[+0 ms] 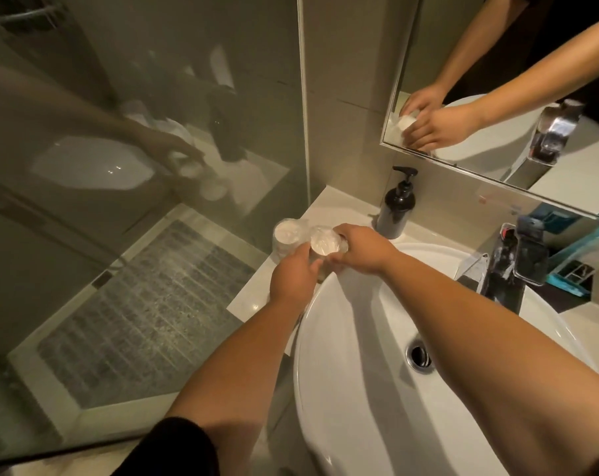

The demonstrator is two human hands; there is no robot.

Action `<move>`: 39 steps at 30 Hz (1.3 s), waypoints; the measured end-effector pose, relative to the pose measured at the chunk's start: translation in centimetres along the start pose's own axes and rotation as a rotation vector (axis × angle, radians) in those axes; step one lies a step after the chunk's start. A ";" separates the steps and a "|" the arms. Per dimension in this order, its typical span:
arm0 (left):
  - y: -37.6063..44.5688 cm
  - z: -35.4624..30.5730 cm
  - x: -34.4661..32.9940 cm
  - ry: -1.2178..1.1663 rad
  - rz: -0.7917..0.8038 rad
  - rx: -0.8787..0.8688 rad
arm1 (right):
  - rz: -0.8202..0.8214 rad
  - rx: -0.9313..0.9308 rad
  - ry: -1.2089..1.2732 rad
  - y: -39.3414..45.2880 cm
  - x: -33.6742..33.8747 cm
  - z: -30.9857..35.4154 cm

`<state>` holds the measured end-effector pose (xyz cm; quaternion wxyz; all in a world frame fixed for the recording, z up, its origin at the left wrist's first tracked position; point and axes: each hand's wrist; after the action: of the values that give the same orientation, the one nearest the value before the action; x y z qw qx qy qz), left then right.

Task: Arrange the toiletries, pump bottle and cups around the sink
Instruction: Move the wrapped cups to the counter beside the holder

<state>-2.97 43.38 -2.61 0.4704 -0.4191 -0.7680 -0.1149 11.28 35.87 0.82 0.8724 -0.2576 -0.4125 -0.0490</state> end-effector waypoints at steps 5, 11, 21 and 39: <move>-0.9 -2.4 3.4 -0.122 -0.041 -0.050 | -0.088 0.032 -0.052 -3.1 3.6 2.2; -4.1 -5.9 8.4 -0.089 -0.061 -0.212 | -0.248 0.043 -0.051 -9.3 6.2 5.7; -11.7 -7.3 7.8 -0.063 0.053 -0.476 | -0.394 -0.116 0.018 -19.7 1.3 7.0; -15.0 -25.7 -5.6 -0.036 0.327 -0.868 | -0.650 -0.483 0.197 -37.8 1.1 -8.2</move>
<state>2.99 16.32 9.73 0.2502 -0.6947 -0.5807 -0.3429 6.36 -0.61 12.78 0.7614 -0.3051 -0.3636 -0.4415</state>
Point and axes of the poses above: each hand's wrist, its own y-axis towards the middle knuckle, its own x-axis out of the back of the hand, z = x × y, and after that the axes turned 13 degrees about z, right-handed
